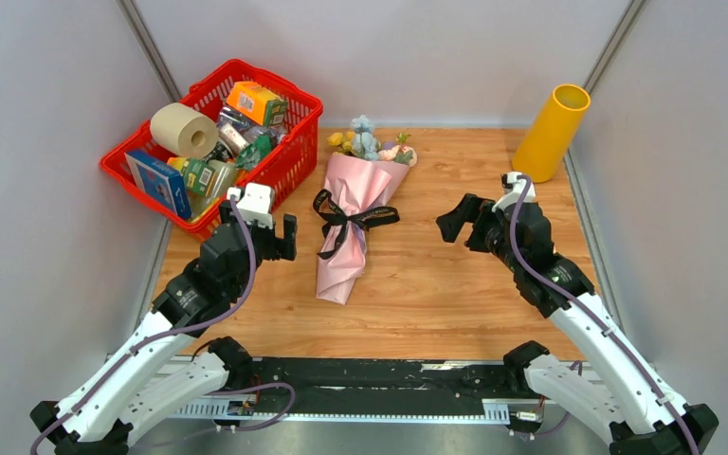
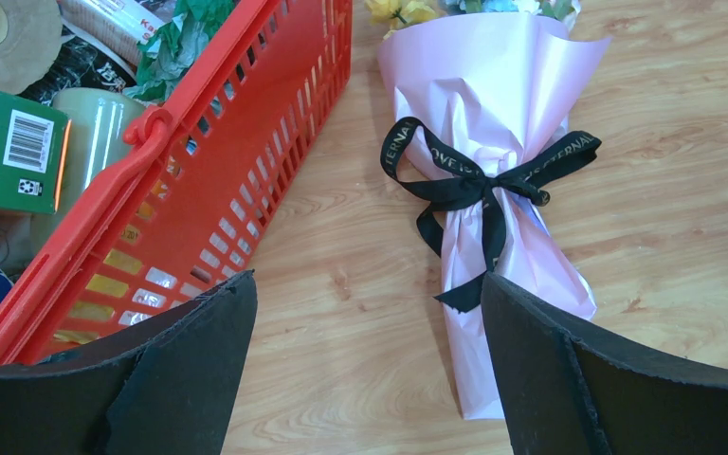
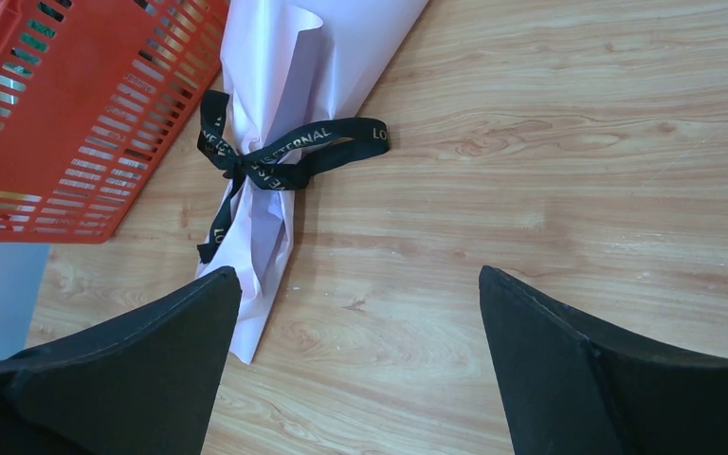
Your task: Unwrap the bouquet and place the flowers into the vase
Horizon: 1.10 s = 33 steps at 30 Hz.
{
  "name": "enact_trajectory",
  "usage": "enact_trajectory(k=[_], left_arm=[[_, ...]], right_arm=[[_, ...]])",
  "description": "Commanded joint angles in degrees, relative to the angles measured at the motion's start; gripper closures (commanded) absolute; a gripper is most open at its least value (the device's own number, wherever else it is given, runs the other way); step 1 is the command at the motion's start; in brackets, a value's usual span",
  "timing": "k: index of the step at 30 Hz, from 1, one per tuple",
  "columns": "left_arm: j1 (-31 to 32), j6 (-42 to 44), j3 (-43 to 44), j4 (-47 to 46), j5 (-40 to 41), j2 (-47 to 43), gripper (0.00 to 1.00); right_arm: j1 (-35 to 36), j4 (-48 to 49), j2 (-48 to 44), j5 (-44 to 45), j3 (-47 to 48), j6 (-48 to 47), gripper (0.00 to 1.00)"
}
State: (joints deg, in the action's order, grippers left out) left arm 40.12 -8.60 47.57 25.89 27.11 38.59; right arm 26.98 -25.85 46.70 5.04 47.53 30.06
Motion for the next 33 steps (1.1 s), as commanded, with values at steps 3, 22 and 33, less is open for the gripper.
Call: enact_trajectory(k=[3, 22, 33], left_arm=[[0.05, -0.01, 1.47, -1.46, 0.48, -0.09, 0.05], [0.05, 0.08, 1.21, -1.89, -0.13, -0.36, 0.07], [0.14, -0.01, 1.21, -1.54, -0.66, 0.26, 0.08]], right_arm=[[0.18, 2.12, -1.26, 1.47, -0.77, 1.93, 0.0], [0.18, 15.53, 5.23, -4.04, -8.76, 10.02, 0.0], [4.21, 40.86, 23.51, -17.43, -12.47, 11.86, 0.23]])
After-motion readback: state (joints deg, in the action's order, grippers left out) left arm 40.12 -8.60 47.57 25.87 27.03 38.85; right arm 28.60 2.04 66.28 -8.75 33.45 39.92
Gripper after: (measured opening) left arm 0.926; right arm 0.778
